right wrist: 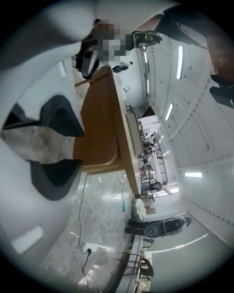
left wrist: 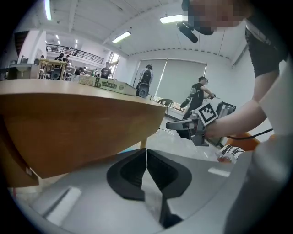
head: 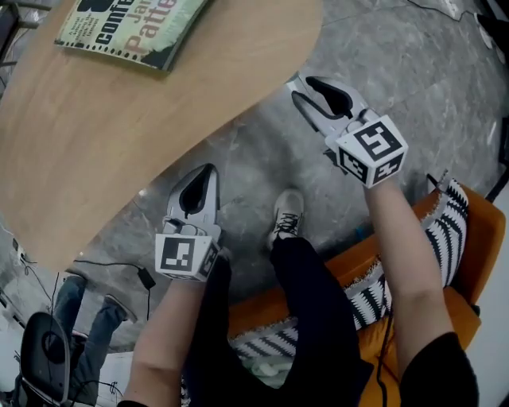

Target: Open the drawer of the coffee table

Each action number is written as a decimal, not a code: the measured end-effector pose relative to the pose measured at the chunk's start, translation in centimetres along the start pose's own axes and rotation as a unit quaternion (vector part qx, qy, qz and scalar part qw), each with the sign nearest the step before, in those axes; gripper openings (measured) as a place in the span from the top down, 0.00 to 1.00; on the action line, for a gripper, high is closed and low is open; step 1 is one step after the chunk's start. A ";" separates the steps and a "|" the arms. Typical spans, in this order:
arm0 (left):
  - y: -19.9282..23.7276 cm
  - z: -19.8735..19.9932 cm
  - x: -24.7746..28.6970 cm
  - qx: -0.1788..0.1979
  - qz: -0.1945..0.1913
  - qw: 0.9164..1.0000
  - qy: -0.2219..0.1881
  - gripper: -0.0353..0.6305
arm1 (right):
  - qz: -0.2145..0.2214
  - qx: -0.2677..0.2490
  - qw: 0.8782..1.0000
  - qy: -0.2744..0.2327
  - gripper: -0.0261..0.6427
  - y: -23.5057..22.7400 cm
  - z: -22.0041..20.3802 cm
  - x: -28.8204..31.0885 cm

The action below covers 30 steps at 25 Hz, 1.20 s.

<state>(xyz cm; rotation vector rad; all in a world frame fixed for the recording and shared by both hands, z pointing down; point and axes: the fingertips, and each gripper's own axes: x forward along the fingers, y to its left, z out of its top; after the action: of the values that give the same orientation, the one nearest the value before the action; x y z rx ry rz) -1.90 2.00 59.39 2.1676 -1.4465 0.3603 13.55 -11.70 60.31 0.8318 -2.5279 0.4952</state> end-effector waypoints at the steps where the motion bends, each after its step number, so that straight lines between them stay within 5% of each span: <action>1: 0.2 -0.2 0.2 0.001 0.000 1.000 -0.006 0.93 | -0.003 -0.006 1.000 -0.001 0.74 -0.7 -0.2 0.3; 8: 1.5 -1.4 1.2 -0.001 0.005 1.000 -0.027 0.88 | 0.016 -0.077 0.997 0.011 0.65 -3.0 0.1 2.5; 17: 3.9 -3.2 -0.9 0.010 0.033 0.999 -0.026 0.83 | 0.087 -0.226 0.967 0.074 0.61 -0.9 0.3 5.2; 23: 6.2 -4.0 -2.4 0.009 0.058 0.998 -0.028 0.82 | 0.131 -0.251 0.954 0.093 0.61 0.3 0.3 6.0; 30: 5.9 -3.9 -1.9 0.002 0.060 0.998 -0.034 0.82 | 0.143 -0.242 0.956 0.084 0.62 0.4 0.2 5.3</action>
<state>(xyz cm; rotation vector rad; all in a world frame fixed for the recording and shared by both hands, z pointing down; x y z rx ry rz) -7.82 3.77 63.25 2.1201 -1.6191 0.3342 9.38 -13.99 62.74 0.2332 -2.4576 0.0162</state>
